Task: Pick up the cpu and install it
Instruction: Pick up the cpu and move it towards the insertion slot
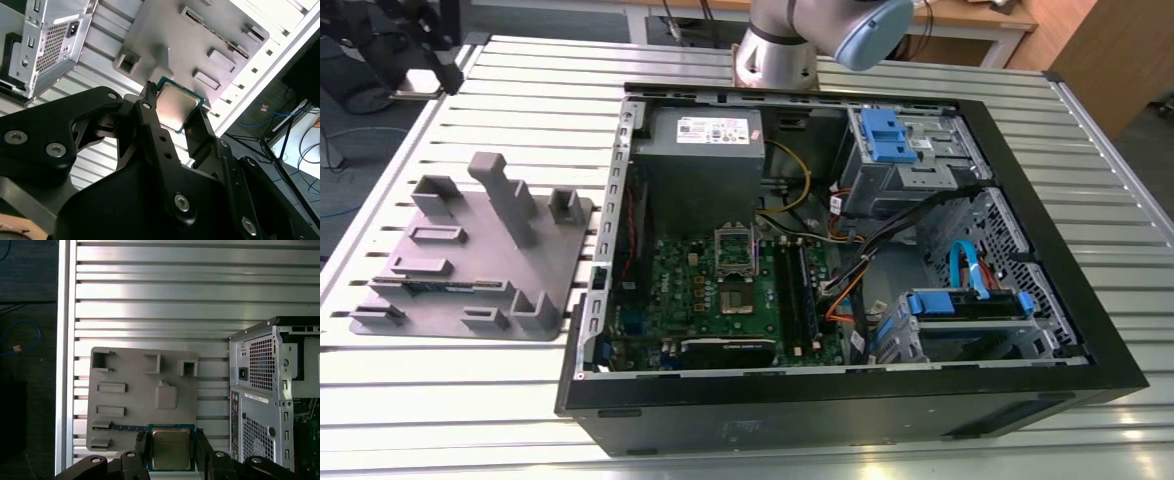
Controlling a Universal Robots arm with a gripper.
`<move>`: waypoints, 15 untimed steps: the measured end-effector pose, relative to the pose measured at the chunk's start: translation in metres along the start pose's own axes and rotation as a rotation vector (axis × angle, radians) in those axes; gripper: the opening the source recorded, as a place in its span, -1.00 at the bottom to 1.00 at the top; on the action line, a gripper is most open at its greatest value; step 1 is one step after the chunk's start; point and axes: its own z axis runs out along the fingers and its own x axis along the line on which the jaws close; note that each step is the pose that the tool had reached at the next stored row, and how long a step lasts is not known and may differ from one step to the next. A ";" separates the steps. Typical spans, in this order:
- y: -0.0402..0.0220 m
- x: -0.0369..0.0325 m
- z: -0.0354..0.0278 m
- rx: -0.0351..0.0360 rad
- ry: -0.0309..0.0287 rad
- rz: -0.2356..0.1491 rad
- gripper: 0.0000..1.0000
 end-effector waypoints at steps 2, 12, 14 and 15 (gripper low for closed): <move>0.0001 -0.0081 0.0002 0.0000 0.0001 0.000 -0.06; 0.0004 -0.0480 0.0009 0.0000 0.0005 0.000 -0.06; 0.0005 -0.0563 0.0010 0.0001 0.0007 0.000 -0.06; 0.0005 -0.0603 0.0012 0.0000 0.0006 0.000 -0.06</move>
